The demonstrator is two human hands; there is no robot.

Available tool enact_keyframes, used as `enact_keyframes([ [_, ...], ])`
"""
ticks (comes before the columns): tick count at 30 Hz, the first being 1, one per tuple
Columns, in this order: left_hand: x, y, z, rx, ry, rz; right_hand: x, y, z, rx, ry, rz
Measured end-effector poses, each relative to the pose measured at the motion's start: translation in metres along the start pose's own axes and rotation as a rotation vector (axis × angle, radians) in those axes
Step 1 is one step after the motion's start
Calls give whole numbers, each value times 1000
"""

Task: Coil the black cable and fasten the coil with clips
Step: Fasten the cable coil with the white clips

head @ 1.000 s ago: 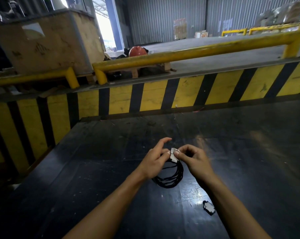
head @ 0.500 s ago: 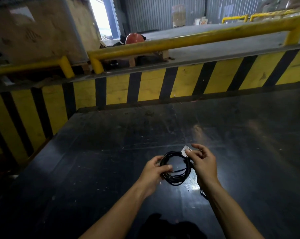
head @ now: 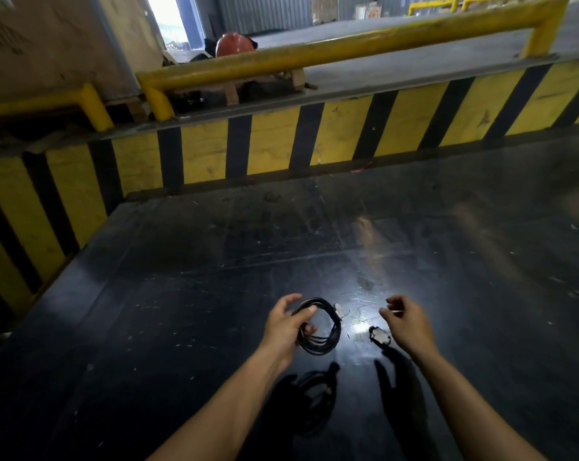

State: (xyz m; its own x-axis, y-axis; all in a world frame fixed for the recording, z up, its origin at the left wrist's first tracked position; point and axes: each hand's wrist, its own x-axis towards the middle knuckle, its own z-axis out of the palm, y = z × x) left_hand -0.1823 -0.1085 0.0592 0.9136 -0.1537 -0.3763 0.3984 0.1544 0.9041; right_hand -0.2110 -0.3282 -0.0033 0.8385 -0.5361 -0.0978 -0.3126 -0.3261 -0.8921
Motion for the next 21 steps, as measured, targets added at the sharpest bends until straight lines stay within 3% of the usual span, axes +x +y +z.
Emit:
enact_keyframes([
  [6,0,-6,-15,25,0,-88,7,51,6,-358,-133,105],
  [15,-7,-8,-21,-6,-24,-150,1,55,18,-467,-141,15],
  [18,-8,-1,-22,4,-27,-135,-4,43,17,-359,-198,47],
  [21,-6,8,-22,66,-22,-107,-13,11,13,-57,-308,72],
])
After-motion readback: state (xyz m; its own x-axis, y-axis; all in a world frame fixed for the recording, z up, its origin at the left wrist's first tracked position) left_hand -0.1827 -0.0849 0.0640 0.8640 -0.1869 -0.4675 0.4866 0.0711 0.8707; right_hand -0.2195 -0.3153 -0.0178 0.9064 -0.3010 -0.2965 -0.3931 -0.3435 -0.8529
